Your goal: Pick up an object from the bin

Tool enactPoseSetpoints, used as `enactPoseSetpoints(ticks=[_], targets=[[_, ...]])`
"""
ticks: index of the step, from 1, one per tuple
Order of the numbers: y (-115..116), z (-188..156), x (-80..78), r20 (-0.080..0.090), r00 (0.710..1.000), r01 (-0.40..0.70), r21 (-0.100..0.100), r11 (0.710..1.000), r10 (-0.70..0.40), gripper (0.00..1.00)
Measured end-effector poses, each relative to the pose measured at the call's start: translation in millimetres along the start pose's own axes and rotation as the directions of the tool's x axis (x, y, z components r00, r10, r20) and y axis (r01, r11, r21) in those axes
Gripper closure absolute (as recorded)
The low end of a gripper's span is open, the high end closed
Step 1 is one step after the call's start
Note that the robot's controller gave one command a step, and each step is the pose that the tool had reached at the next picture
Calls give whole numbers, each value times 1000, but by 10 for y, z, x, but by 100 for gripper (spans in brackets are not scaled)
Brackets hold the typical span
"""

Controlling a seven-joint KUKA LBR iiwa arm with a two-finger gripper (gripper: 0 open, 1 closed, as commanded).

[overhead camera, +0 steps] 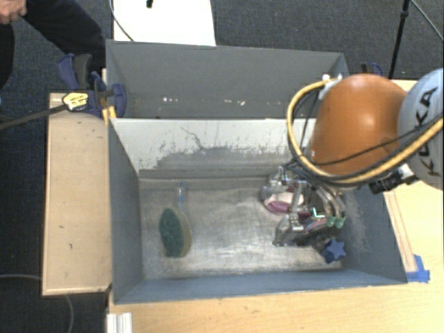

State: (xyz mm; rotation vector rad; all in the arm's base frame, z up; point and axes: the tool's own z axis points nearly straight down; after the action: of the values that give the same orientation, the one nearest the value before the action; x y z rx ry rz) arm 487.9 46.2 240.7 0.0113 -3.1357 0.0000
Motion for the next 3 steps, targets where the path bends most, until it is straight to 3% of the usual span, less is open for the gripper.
enactPoseSetpoints(ticks=[1,2,3], targets=[[-549,1299,81,-1,1000,27,0,1000,-27,0],[-773,1700,-19,12,997,74,0,997,-74,0],[-1131,1688,-320,4,991,135,-3,991,-135,0]])
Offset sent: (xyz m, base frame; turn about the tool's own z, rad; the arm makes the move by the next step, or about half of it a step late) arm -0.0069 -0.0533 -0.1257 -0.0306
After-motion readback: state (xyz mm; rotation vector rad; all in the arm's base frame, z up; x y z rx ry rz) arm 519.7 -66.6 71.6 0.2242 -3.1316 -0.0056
